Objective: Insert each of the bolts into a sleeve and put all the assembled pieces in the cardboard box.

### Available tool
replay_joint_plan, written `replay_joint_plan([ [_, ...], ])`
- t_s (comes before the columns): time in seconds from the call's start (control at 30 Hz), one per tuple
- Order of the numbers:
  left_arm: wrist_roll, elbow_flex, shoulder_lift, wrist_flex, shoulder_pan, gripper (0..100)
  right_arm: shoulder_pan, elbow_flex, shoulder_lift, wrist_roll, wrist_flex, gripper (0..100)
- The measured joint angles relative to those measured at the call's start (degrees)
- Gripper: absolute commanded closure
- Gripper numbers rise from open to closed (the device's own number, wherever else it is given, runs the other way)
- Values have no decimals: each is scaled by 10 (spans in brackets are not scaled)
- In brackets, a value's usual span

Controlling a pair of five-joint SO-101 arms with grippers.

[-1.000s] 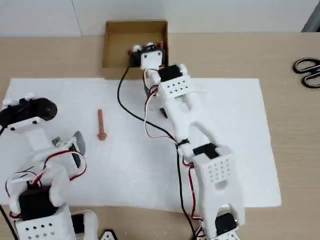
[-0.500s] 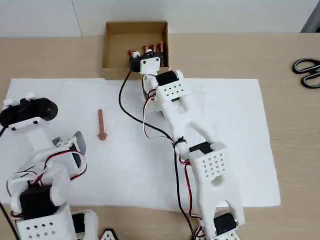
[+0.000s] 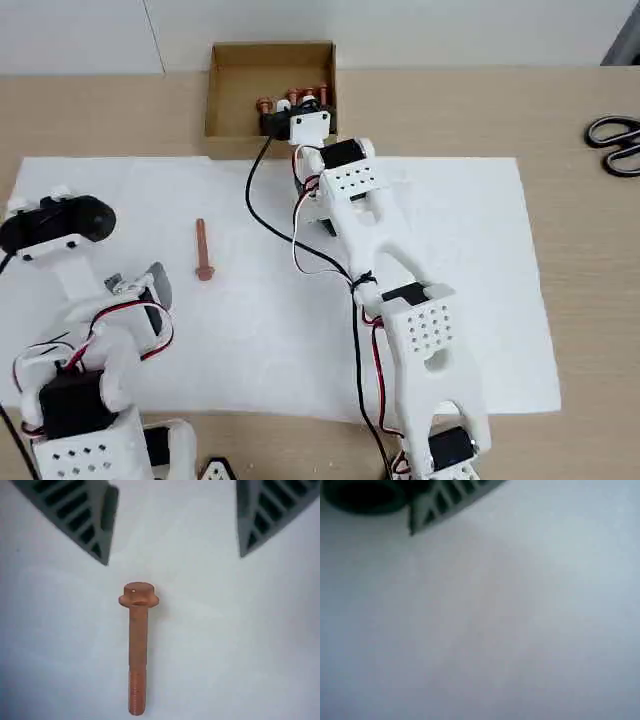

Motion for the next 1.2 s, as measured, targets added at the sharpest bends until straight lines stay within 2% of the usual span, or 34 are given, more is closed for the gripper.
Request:
replay_joint_plan([
  [0.3, 0, 0, 0, 0, 0, 840, 4, -11, 0, 1, 28, 884],
  [0.53, 0, 0, 0, 0, 0, 840, 31, -112, 15, 1, 165, 890],
  [0.73, 0, 0, 0, 0, 0, 840, 78, -152, 15, 0, 198, 996],
  [1.07, 0, 11, 0, -1, 0, 840, 82, -120, 11, 0, 199, 981],
  [1.2, 0, 14, 0, -3, 0, 840, 84, -105, 9, 0, 198, 879],
])
